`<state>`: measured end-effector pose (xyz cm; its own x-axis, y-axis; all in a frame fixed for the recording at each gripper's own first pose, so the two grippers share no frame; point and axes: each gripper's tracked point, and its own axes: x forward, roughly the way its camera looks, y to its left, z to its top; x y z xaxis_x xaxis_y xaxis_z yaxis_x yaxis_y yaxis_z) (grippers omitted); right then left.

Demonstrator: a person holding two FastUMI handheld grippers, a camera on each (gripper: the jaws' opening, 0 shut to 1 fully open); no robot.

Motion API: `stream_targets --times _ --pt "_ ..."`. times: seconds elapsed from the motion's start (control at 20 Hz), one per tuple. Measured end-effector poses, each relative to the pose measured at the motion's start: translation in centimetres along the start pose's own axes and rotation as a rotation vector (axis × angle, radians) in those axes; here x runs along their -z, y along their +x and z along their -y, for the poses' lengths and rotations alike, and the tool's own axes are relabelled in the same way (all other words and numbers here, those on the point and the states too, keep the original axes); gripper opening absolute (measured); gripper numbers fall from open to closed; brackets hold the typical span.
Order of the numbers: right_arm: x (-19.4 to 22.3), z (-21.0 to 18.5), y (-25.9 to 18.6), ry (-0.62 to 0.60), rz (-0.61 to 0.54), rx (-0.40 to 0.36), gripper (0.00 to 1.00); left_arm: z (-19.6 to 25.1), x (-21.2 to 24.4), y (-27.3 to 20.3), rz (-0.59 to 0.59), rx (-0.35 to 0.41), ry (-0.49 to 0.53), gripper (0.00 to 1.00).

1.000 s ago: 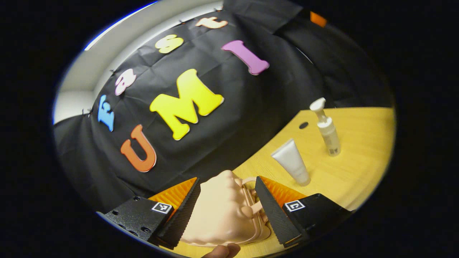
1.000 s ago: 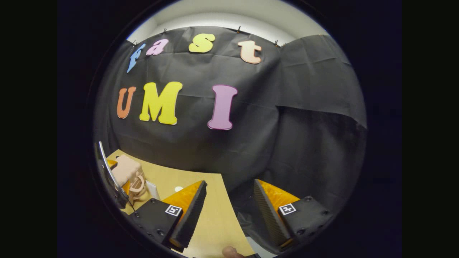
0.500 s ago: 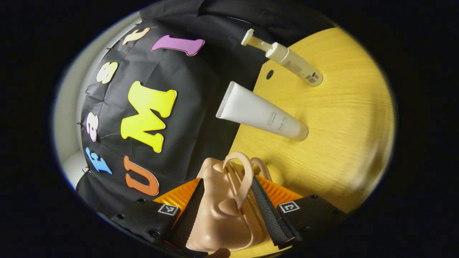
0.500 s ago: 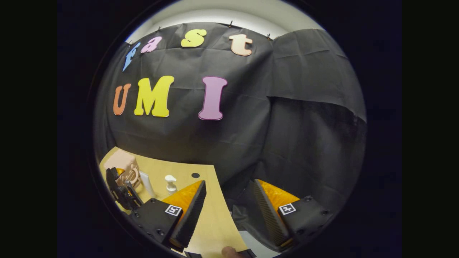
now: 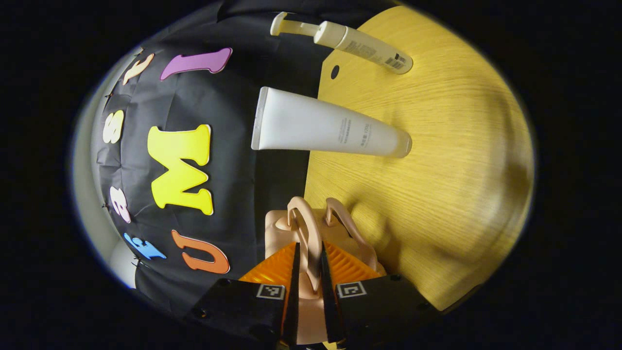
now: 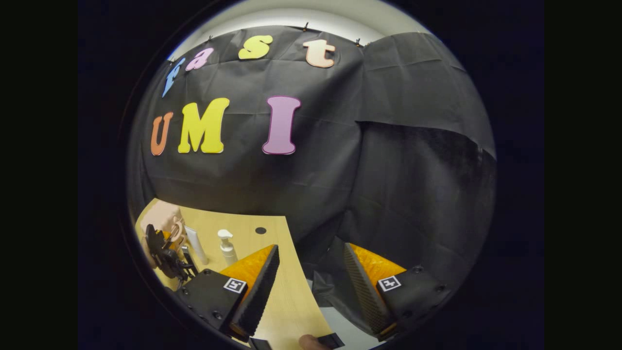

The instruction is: First open the suitcase, pack the skin care products into it, and then close the suitcase.

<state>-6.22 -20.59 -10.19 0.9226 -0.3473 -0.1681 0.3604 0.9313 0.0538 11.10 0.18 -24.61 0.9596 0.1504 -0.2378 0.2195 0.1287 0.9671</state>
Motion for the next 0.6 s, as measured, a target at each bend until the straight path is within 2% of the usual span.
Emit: stream_targets --times 0.1,0.3,0.6 --pt "-0.4 -0.7 -0.2 -0.007 0.009 -0.009 0.80 -0.2 0.2 -0.2 -0.005 0.032 -0.024 0.13" --pt "-1.0 -2.7 -0.6 -0.025 0.024 -0.041 0.80 -0.1 0.1 -0.3 -0.002 0.183 -0.146 0.09" --pt "-2.4 -6.9 -0.8 -0.039 0.055 -0.085 0.80 -5.8 0.8 -1.1 0.019 0.236 -0.386 0.04"
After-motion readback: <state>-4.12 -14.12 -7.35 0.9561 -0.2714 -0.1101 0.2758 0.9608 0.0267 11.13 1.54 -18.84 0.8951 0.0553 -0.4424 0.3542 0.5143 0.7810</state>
